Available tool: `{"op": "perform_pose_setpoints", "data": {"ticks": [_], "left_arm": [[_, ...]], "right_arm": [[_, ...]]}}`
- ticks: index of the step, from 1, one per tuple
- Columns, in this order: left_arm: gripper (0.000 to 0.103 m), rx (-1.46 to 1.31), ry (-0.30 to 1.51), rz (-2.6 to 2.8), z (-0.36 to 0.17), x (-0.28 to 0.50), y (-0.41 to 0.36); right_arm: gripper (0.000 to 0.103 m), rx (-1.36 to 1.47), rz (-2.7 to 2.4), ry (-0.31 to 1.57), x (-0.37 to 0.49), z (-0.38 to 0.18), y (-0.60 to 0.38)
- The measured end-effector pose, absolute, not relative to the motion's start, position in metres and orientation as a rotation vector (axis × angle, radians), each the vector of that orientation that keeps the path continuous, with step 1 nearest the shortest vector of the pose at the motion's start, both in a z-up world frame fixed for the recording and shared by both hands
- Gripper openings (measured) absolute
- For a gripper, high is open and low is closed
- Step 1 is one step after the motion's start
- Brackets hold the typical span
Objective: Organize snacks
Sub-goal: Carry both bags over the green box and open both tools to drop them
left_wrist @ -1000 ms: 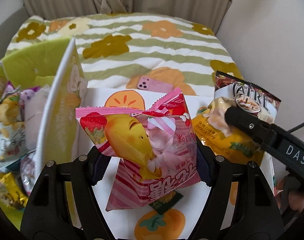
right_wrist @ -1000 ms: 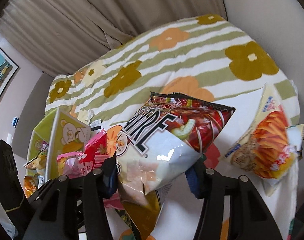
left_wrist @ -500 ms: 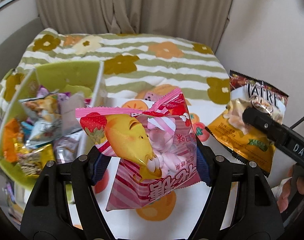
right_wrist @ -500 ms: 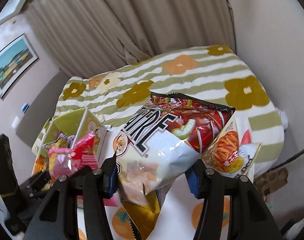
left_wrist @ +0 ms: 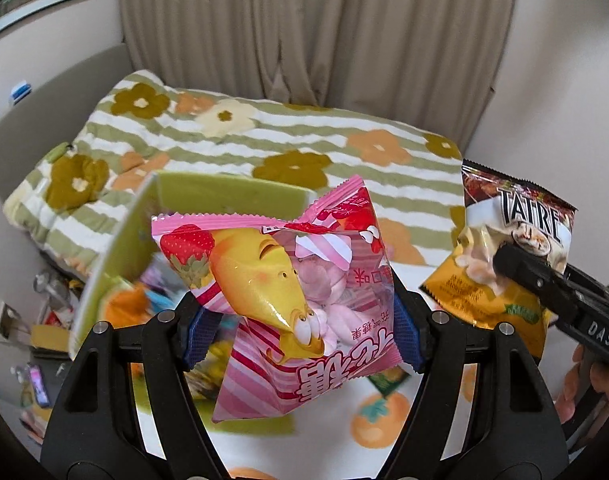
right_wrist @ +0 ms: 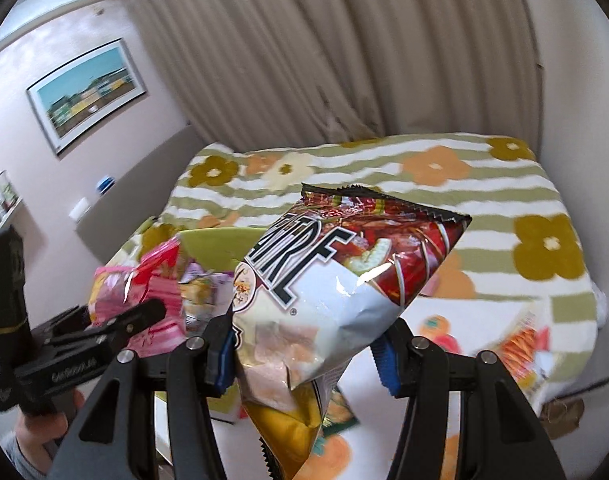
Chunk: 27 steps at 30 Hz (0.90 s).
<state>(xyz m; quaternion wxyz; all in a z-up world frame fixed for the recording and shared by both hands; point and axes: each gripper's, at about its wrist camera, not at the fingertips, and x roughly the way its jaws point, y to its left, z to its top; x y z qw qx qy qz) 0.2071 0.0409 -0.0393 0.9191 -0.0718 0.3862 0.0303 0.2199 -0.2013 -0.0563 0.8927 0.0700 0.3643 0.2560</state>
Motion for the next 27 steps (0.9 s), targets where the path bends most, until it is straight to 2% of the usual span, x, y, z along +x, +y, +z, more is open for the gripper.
{"op": "perform_pose_setpoints", "data": {"ticks": [7,15,18,20,27], "left_arm": [[0.071,-0.139,0.837,0.054,-0.035,0.257,0.124],[0.071,-0.159,0.958,-0.003,-0.068,0.322,0.189],[0.077,-0.15,1.008,-0.024,-0.085,0.338,0.199],[0.102,-0.12,1.025,-0.005,-0.093,0.345,0.203],[0.102,-0.143,0.99,-0.04,-0.096,0.332,0.221]], "right_arm": [[0.051,0.155,0.577,0.76,0.256,-0.051,-0.119],[0.051,0.15,0.534,0.811,0.291,-0.064,-0.056],[0.051,0.135,0.493,0.835,0.298,-0.073,-0.045],[0.051,0.118,0.473,0.849,0.301,-0.077,-0.04],[0.051,-0.017,0.399,0.867,0.304,-0.088,-0.017]]}}
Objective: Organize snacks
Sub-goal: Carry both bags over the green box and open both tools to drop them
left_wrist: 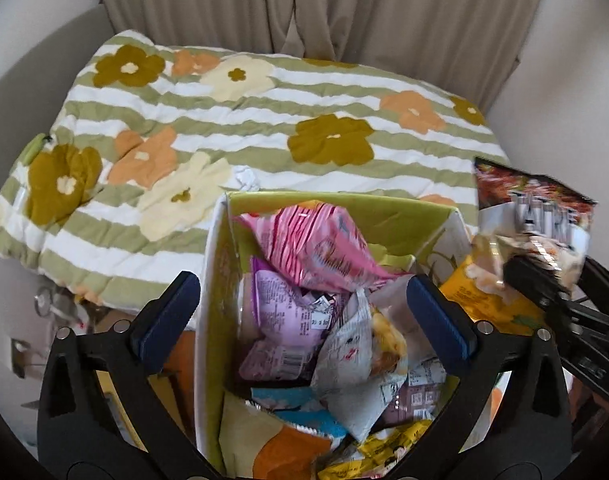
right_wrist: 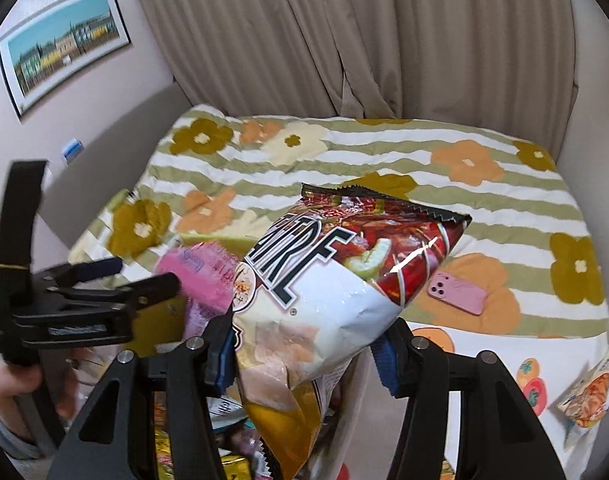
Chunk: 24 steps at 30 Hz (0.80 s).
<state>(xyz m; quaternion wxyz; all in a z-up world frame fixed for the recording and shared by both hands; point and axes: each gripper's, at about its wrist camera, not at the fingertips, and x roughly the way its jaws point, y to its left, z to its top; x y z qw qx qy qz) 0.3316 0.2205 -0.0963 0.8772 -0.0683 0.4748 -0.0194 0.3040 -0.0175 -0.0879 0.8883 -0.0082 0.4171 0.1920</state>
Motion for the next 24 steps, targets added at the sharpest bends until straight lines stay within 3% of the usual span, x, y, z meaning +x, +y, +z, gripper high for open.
{"op": "perform_pose_setpoints", "data": {"ticks": [12,14,16,17,24], "left_arm": [[0.102,-0.192,0.981,-0.042,-0.106,0.309,0.248],[0.102,-0.196,0.978,-0.035,-0.107,0.307,0.251],[0.102,-0.2,0.98,-0.027,-0.107,0.305,0.255],[0.102,-0.202,0.981,-0.024,-0.108,0.303,0.256],[0.102,-0.205,0.988,-0.033,-0.11,0.291,0.249]], "right_arm": [[0.053,-0.094,0.37,0.951,0.317,-0.112,0.004],[0.06,-0.07,0.37,0.956,0.322,-0.115,0.006],[0.093,-0.05,0.371,0.953,0.324,-0.116,0.006],[0.097,-0.049,0.358,0.944,0.323,-0.115,0.007],[0.098,-0.073,0.332,0.885,0.306,-0.106,0.006]]}}
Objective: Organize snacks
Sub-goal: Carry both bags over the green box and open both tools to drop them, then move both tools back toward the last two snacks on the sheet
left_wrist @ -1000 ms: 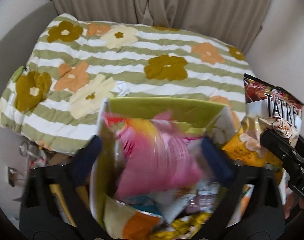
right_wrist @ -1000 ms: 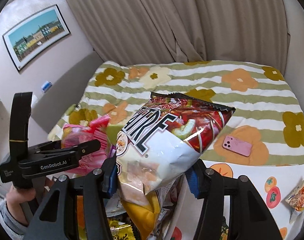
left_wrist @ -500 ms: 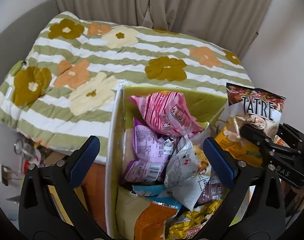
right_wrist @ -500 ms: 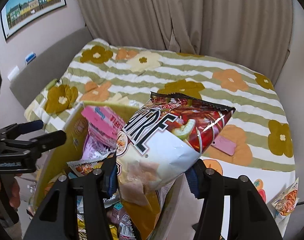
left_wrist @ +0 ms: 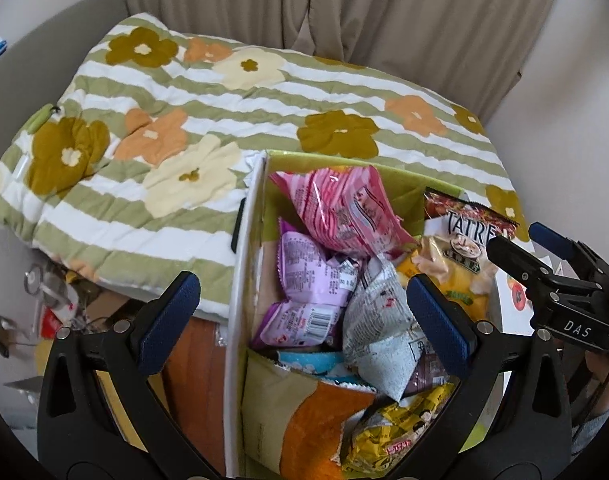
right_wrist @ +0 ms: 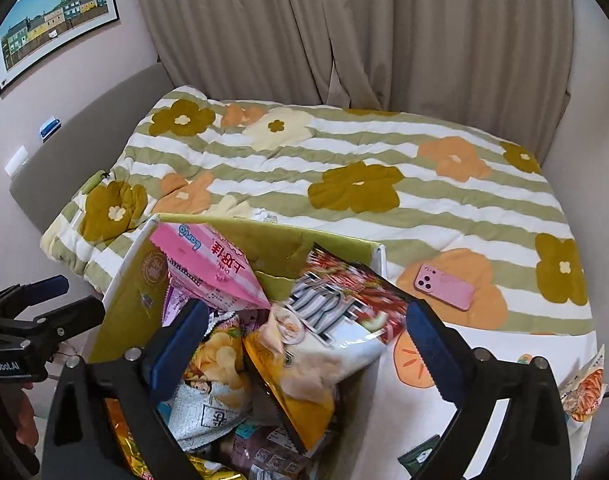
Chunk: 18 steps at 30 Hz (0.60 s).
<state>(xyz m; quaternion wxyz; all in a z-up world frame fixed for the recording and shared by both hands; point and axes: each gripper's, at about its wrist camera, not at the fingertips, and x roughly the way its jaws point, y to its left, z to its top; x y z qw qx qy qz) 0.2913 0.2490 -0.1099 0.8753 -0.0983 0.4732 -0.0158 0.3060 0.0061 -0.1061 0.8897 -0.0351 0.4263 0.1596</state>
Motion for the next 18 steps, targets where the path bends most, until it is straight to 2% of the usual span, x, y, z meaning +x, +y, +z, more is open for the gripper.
{"op": "perform_pose_setpoints", "data": {"ticks": [11,18], "left_arm": [[0.102,-0.166,0.932,-0.041,-0.084,0.267,0.217],[0.102,-0.152,0.879,-0.027,-0.062,0.24,0.171]], "right_arm": [[0.098,-0.077,0.326,0.824,0.276,-0.081,-0.01],[0.098,-0.06,0.342,0.789,0.253,-0.063,-0.044]]}}
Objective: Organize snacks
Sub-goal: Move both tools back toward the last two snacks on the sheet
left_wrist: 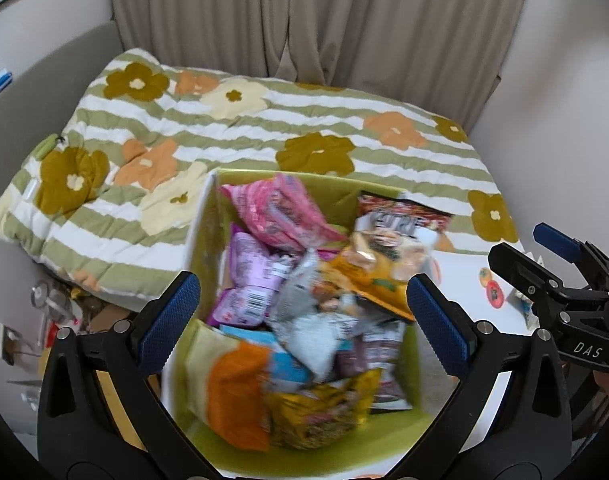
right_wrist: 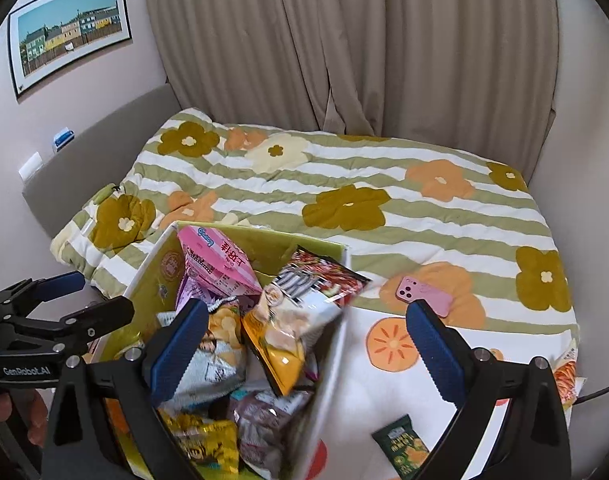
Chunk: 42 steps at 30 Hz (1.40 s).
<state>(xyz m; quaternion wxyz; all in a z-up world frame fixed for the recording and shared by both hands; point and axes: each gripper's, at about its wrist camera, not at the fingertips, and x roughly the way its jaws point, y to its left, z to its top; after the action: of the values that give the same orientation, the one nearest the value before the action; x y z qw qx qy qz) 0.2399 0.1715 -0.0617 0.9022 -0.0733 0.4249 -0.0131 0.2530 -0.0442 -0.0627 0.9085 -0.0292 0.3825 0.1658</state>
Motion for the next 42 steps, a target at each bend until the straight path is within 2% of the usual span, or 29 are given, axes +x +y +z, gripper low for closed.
{"op": "perform_pose_setpoints", "data": {"ticks": [12,23,32,42], "left_arm": [[0.102,-0.127,0.829,-0.075,-0.045,0.207,0.049],[0.102,-0.141,0.862,-0.092,-0.065,0.179,-0.056],[0.102,-0.174,0.931,-0.009,-0.109,0.175,-0.098],[0.102,-0.246,1.093,0.081,-0.209,0.216,-0.101]], "right_arm": [[0.099,-0.041,0.309,0.718,0.211,-0.042,-0.159],[0.099,-0.032,0.261,0.702,0.184,-0.044,-0.267],[0.099,-0.109,0.24,0.702,0.186,-0.066,-0.322],[0.099,-0.168,0.202,0.78,0.216,-0.127,-0.352]]}}
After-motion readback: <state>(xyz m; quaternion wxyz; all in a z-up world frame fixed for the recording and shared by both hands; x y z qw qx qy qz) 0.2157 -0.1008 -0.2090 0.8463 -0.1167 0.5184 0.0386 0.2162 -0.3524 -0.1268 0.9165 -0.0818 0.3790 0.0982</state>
